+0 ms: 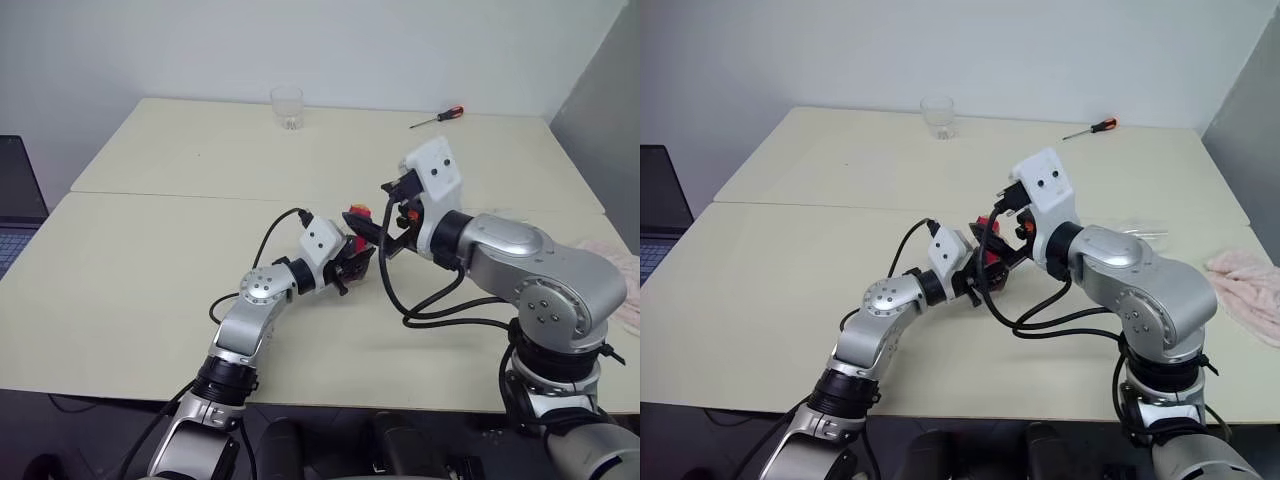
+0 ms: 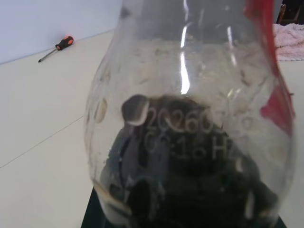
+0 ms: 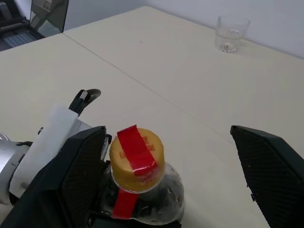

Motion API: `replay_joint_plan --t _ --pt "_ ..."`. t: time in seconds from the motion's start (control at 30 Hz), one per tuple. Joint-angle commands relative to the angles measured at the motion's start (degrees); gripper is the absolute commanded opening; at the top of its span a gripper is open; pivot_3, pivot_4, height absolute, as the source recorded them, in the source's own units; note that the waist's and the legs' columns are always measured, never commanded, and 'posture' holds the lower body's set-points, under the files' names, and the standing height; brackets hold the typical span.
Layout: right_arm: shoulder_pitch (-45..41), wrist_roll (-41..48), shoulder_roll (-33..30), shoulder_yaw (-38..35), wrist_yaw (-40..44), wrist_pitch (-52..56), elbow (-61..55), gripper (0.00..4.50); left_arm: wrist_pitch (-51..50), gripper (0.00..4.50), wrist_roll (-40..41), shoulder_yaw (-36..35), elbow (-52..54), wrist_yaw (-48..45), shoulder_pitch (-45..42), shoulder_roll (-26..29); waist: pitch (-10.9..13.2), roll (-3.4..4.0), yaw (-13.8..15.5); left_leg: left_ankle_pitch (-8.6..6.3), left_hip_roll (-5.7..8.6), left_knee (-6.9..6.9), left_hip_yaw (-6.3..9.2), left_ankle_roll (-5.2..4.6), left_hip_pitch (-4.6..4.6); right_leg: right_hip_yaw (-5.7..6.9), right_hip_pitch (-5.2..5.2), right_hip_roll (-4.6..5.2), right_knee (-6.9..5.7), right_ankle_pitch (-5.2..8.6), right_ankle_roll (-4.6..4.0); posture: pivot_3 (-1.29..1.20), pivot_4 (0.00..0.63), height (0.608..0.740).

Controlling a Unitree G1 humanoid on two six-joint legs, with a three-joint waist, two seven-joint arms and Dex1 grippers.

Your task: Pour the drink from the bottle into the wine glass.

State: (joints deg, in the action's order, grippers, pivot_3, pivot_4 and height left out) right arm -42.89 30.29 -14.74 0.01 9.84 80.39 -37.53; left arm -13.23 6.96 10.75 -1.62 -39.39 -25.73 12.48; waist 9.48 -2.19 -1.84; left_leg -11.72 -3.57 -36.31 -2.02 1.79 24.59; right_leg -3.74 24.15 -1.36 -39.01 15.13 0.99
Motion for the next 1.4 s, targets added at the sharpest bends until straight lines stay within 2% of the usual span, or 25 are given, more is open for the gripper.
replay_joint_plan --t 0.03,0.27,0.6,0.77,0.9,1.0,1.07,1.23,1.4 --pt "-1.5 -0.85 1.9 -2.35 -2.64 3.72 -2.86 4.5 1.77 1.16 1.07 -0.45 2.13 0.14 -1.18 -0.48 0.0 0.0 -0.01 0.0 0.01 -0.01 0.0 0.0 0.01 0.01 0.0 0.01 0.01 0.0 0.0 0.0 0.15 0.74" --pt "-0.77 -2.02 4.14 -2.94 -4.39 6.54 -3.6 4.5 2.04 1.16 1.01 -0.43 1.91 -0.09 -1.25 -0.53 0.0 0.0 -0.02 0.0 0.01 -0.01 0.0 0.0 0.02 0.04 0.0 0.01 0.01 0.0 0.0 0.0 0.15 0.74" --pt "-1.13 -2.05 3.73 -2.69 -2.97 7.57 -4.21 1.26 2.19 1.16 0.95 -0.63 1.81 0.03 -1.22 -0.46 0.0 0.0 -0.04 0.0 0.01 -0.01 0.02 0.0 0.03 0.06 0.01 0.0 0.02 0.02 0.03 0.0 0.15 0.74" --pt "-1.18 -0.86 1.73 -1.42 -0.32 5.45 -4.1 1.24 2.11 1.16 1.01 -0.52 1.69 0.08 -1.39 -0.76 0.0 0.0 -0.03 0.0 0.01 -0.01 0.02 0.0 0.04 0.06 0.01 0.01 0.02 0.04 0.06 0.0 0.15 0.74" --pt "0.74 -0.07 -6.03 3.52 8.71 -4.44 -1.3 1.24 2.15 1.15 1.04 -0.13 1.38 -0.11 -1.5 -1.38 0.0 0.0 -0.04 0.0 0.03 -0.01 0.01 0.0 0.05 0.1 0.0 0.01 0.05 0.1 0.16 0.0 0.15 0.74" --pt "3.76 -4.83 -14.05 9.7 24.34 -26.75 8.05 1.24 2.1 1.15 0.95 0.04 1.4 -0.19 -1.73 -1.6 0.0 -0.01 -0.08 0.0 0.07 -0.02 0.01 0.0 0.04 0.14 -0.03 0.02 0.08 0.11 0.18 0.0 0.15 0.74" --pt "3.84 -6.3 -16.74 11.37 33.05 -37.49 15.3 1.24 1.81 1.14 1.08 -0.06 1.61 -0.33 -1.96 -1.55 0.01 -0.01 -0.14 0.0 0.09 -0.02 -0.01 -0.01 0.02 0.22 -0.03 0.01 0.08 0.11 0.19 0.0 0.15 0.74" --pt "-1.97 -9.07 -17.64 13.69 49.58 -55.48 35.35 1.24 1.61 1.14 1.2 -0.2 1.79 -0.37 -2.21 -1.2 0.03 0.01 -0.36 0.0 0.03 -0.02 -0.02 -0.01 -0.03 0.21 -0.02 -0.07 0.05 0.11 0.18 0.0 0.15 0.74" --pt "-8.46 -11.94 -15.63 15.52 58.55 -65.4 50.51 1.24 0.96 1.14 1.09 -0.3 3.11 0.35 -1.41 -0.92 0.05 0.03 -0.23 0.0 0.0 -0.03 -0.03 -0.01 -0.04 0.2 -0.03 -0.1 0.04 -0.01 -0.02 0.0 0.15 0.74"
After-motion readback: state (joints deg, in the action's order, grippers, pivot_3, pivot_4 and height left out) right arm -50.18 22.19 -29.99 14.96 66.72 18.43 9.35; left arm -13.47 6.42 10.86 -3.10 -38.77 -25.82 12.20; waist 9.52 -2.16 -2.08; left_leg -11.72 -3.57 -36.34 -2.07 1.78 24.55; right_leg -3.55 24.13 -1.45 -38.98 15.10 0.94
